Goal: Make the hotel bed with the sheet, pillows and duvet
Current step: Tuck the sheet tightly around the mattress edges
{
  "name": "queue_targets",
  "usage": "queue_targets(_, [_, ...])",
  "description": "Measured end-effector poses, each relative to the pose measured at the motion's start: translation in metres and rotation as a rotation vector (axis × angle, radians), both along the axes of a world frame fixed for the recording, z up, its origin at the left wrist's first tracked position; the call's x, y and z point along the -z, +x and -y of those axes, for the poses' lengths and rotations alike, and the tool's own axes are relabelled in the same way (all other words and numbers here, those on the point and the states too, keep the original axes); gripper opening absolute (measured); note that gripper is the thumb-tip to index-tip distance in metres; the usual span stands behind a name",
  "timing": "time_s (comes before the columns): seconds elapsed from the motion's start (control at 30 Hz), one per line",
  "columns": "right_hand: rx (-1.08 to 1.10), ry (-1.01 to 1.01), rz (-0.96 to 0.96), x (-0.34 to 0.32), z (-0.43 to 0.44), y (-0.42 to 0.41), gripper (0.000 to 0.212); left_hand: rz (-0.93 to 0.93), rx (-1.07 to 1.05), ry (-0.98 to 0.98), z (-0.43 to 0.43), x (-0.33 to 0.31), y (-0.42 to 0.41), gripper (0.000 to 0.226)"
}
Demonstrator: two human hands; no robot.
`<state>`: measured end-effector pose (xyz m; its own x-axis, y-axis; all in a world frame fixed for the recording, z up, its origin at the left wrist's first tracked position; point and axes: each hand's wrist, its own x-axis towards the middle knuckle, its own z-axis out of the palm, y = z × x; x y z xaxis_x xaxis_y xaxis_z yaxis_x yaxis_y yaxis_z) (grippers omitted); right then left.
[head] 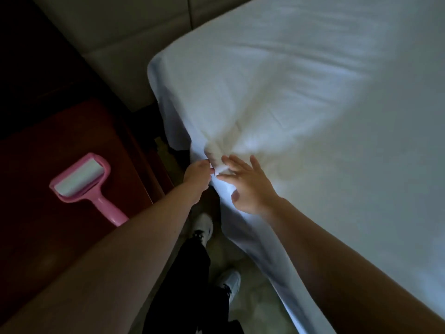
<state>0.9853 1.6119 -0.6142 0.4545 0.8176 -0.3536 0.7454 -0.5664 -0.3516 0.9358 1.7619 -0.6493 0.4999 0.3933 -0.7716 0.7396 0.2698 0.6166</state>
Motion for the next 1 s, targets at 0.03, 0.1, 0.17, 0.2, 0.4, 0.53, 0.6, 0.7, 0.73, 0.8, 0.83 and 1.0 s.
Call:
queue_targets(0.03, [0.005, 0.015, -0.010, -0.002, 0.010, -0.010, 0.064, -0.002, 0.003, -0.019, 0.010, -0.005, -0.007, 0.029])
queue_targets(0.1, [0.028, 0.042, -0.041, -0.006, 0.030, -0.028, 0.058, -0.006, 0.027, -0.039, 0.028, -0.012, -0.019, 0.019])
queue_targets(0.17, [0.113, 0.054, -0.105, -0.010, 0.049, -0.047, 0.057, -0.029, 0.054, -0.043, 0.043, -0.016, -0.027, 0.012])
queue_targets(0.2, [0.175, 0.069, -0.139, -0.011, 0.058, -0.058, 0.062, -0.040, 0.059, -0.042, 0.051, -0.018, -0.030, 0.012])
queue_targets(0.4, [0.455, 0.034, -0.197, -0.008, 0.117, -0.138, 0.065, -0.126, 0.136, -0.081, 0.102, -0.029, -0.057, 0.035])
queue_targets(0.53, [0.675, 0.055, -0.195, -0.013, 0.151, -0.193, 0.060, -0.117, 0.339, -0.074, 0.141, -0.027, -0.089, 0.040])
queue_targets(0.6, [0.808, 0.044, -0.214, -0.019, 0.169, -0.218, 0.058, -0.130, 0.434, -0.057, 0.161, -0.027, -0.102, 0.046])
queue_targets(0.7, [0.972, -0.011, -0.227, -0.026, 0.199, -0.253, 0.057, -0.122, 0.537, -0.056, 0.194, -0.031, -0.123, 0.042])
queue_targets(0.73, [1.022, -0.021, -0.231, -0.028, 0.209, -0.264, 0.057, -0.117, 0.562, -0.061, 0.205, -0.033, -0.131, 0.040])
queue_targets(0.8, [1.121, -0.018, -0.238, -0.033, 0.227, -0.289, 0.057, -0.120, 0.622, -0.062, 0.226, -0.035, -0.147, 0.037])
queue_targets(0.83, [1.170, -0.014, -0.241, -0.036, 0.236, -0.302, 0.056, -0.121, 0.665, -0.058, 0.238, -0.034, -0.155, 0.036])
queue_targets(1.0, [1.372, -0.057, -0.288, -0.039, 0.290, -0.376, 0.056, -0.113, 0.855, -0.046, 0.305, -0.028, -0.203, 0.023])
